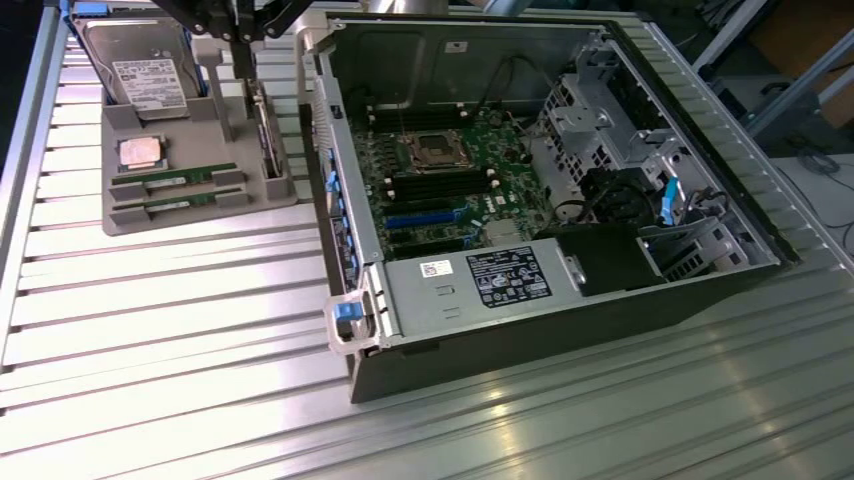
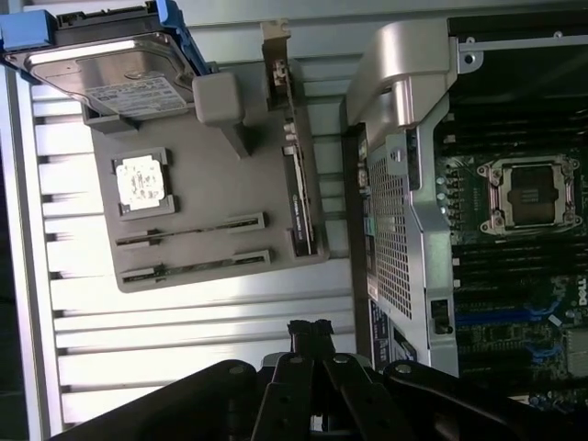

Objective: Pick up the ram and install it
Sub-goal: 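Reach for the ram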

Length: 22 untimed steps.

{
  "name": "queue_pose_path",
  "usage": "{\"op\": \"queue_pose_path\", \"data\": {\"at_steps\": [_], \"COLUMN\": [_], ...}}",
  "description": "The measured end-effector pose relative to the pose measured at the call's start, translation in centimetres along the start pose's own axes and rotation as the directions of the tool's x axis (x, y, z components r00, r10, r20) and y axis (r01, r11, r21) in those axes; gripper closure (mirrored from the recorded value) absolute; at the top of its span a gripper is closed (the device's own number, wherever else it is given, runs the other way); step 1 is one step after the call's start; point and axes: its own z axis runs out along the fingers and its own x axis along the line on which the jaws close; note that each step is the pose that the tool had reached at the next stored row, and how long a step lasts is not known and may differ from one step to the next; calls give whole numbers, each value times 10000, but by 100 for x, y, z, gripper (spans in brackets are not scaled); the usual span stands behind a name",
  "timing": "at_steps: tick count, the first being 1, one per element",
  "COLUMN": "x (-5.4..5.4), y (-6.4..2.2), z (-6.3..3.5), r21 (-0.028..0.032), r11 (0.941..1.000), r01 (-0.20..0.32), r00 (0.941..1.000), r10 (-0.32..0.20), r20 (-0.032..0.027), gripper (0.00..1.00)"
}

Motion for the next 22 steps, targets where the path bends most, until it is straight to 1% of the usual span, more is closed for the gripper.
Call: {"op": "queue_pose_path", "data": {"at_steps": [2,4,7,14,18,22], "x": [10,48,77,203,320,380], "y": [-1,-3,-6,-15,-24,-28], "z": [0,-1,-2,-5,-9,-10], "r21": [1,1,0,1,1,0], "r11": [10000,10000,10000,10000,10000,10000], "r01": [0,0,0,1,0,0], "r00": [10000,10000,10000,10000,10000,10000], "r10": [0,0,0,-1,0,0], "r20": [0,0,1,0,0,1], "gripper": [89,89,89,89,89,89]}}
